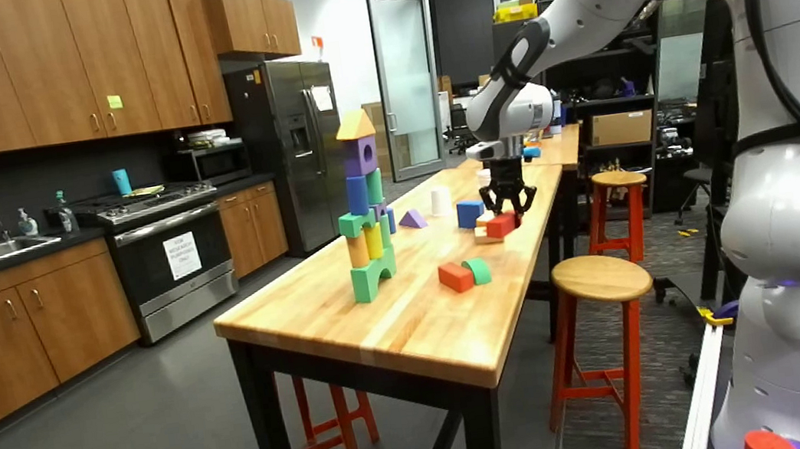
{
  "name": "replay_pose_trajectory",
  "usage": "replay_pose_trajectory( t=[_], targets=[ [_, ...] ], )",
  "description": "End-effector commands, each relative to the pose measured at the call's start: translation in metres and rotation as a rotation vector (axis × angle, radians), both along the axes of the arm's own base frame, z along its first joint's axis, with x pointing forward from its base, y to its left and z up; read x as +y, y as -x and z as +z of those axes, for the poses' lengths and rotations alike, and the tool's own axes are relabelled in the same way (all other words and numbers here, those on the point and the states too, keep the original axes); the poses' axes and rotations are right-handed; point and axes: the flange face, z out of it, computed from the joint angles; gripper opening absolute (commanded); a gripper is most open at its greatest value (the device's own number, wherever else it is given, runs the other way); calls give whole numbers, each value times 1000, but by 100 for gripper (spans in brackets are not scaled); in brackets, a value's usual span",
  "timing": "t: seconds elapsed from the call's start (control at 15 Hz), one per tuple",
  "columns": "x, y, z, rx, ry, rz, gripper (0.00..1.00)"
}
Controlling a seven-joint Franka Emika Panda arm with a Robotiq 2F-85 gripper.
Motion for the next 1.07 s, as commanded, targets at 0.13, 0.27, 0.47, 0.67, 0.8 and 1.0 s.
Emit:
replay_pose_trajectory(
  t=[0.13,0.27,0.47,0.67,0.8,1.0],
  targets=[
    [-2,-4,15,-20,43,170,16],
    [-2,-6,16,-24,41,198,16],
    [4,-9,9,-16,30,209,16],
    [5,-10,-2,-27,39,181,16],
    [4,-13,-9,-64,43,151,16],
    [-1,-19,-18,-122,58,69,16]
  ],
)
